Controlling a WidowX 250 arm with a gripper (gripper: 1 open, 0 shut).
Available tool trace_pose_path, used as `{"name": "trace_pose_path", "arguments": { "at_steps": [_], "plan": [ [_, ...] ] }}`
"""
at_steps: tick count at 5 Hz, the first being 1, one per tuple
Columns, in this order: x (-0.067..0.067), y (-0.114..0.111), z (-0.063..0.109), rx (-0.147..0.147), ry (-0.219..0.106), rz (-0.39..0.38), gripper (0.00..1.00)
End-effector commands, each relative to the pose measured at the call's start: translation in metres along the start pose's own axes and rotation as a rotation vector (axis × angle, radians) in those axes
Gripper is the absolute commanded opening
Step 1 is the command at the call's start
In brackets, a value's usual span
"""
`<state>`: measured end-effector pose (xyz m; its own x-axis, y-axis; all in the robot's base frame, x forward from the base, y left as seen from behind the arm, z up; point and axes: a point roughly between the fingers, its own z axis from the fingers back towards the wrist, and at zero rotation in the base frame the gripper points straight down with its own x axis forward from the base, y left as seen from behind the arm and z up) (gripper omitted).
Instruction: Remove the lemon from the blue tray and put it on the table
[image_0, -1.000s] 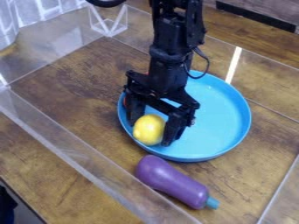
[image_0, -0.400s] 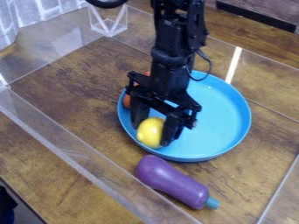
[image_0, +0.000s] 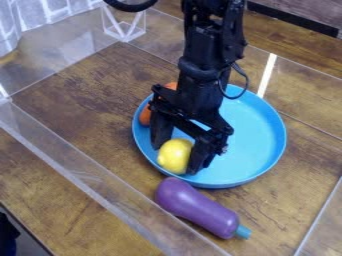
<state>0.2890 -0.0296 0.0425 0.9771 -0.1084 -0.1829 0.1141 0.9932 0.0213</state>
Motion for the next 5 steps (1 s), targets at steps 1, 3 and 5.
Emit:
{"name": "trace_pose_path", "arguments": {
  "at_steps": [1, 3, 5],
  "plan": [
    [0.011, -0.006, 0.021, 0.013, -0.082, -0.060, 1.00],
    [0.008, 0.004, 0.015, 0.025, -0.082, -0.132, 1.00],
    [-0.004, 0.026, 0.012, 0.036, -0.080, -0.144, 1.00]
  ]
}}
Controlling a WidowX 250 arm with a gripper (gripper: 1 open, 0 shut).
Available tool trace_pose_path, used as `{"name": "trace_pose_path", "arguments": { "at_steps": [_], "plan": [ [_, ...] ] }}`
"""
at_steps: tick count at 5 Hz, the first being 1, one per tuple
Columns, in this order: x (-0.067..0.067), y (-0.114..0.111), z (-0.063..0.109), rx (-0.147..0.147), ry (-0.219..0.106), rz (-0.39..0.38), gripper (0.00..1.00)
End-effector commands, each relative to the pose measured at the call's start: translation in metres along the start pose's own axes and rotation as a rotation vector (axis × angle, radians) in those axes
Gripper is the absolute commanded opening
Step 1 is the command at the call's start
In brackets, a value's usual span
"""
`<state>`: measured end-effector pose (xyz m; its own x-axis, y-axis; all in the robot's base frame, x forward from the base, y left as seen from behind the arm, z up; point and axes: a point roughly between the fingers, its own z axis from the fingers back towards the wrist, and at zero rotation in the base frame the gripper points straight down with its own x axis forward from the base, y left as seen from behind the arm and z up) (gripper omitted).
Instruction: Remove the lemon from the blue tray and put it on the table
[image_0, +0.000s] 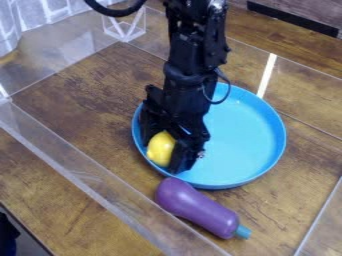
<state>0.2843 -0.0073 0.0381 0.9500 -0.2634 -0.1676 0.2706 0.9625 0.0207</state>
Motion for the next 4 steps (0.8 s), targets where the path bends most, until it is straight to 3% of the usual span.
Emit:
{"name": "trace_pose_path", "arguments": {
  "at_steps": [1, 4],
  "plan": [
    [-0.004, 0.008, 0.018, 0.012, -0.066, 0.022, 0.00],
    [-0.007, 0.003, 0.046, 0.056, -0.067, -0.042, 0.00]
  ]
}}
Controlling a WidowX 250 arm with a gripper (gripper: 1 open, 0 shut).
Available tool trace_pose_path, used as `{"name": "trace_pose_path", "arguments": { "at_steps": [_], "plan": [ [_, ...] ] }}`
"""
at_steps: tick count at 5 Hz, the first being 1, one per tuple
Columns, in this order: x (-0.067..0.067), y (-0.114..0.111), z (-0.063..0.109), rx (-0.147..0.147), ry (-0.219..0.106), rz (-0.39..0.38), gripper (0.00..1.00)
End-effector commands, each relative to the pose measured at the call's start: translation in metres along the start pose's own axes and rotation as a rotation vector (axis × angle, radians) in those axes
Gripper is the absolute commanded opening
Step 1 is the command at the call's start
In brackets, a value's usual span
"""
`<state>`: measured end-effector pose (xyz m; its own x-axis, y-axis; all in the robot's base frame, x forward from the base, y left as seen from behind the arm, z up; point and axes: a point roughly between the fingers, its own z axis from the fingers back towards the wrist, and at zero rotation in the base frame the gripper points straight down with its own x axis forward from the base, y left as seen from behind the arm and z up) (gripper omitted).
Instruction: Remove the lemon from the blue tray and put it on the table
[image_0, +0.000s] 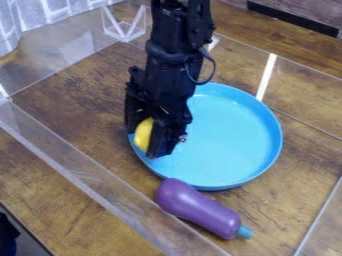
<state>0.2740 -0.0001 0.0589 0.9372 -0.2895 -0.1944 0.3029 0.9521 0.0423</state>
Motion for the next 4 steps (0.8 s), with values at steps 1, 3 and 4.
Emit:
{"name": "trace_pose_path", "arguments": {
  "at_steps": [1, 3, 4],
  "plan": [
    [0.008, 0.007, 0.034, 0.030, -0.092, 0.035, 0.00],
    [0.009, 0.023, 0.055, 0.051, -0.108, 0.104, 0.00],
    [0.010, 0.028, 0.060, 0.064, -0.116, 0.116, 0.00]
  ]
}}
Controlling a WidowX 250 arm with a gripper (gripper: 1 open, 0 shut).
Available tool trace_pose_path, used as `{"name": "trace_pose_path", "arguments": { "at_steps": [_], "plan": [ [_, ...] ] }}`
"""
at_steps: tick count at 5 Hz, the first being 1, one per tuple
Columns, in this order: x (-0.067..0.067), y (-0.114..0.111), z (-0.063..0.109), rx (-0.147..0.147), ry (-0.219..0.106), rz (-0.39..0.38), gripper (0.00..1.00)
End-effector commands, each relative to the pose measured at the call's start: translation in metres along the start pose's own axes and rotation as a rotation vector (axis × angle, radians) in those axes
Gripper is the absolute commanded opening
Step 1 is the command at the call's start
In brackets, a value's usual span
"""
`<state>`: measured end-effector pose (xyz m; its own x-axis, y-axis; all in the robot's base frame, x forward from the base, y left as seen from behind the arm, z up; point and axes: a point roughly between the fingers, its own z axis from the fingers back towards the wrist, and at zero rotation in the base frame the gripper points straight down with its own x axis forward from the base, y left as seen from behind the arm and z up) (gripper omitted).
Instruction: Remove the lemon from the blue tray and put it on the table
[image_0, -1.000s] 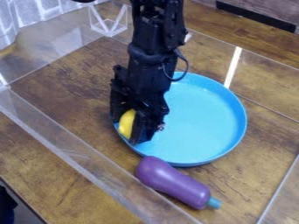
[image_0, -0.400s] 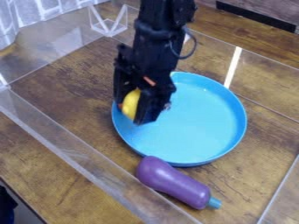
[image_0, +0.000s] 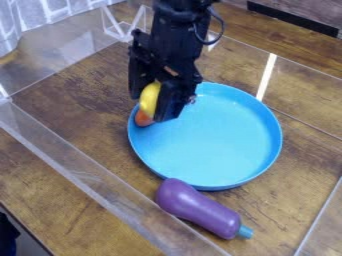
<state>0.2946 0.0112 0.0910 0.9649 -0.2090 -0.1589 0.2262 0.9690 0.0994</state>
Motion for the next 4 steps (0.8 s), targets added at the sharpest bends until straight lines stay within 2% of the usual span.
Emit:
{"name": "trace_pose_path", "arguments": {
  "at_steps": [1, 2, 3, 4],
  "plan": [
    [-0.013, 0.021, 0.036, 0.029, -0.089, 0.069, 0.00],
    [-0.033, 0.051, 0.051, 0.043, -0.096, 0.145, 0.00],
    [-0.056, 0.080, 0.047, 0.038, -0.084, 0.207, 0.00],
    [-0.061, 0.075, 0.044, 0.038, -0.065, 0.259, 0.00]
  ]
}}
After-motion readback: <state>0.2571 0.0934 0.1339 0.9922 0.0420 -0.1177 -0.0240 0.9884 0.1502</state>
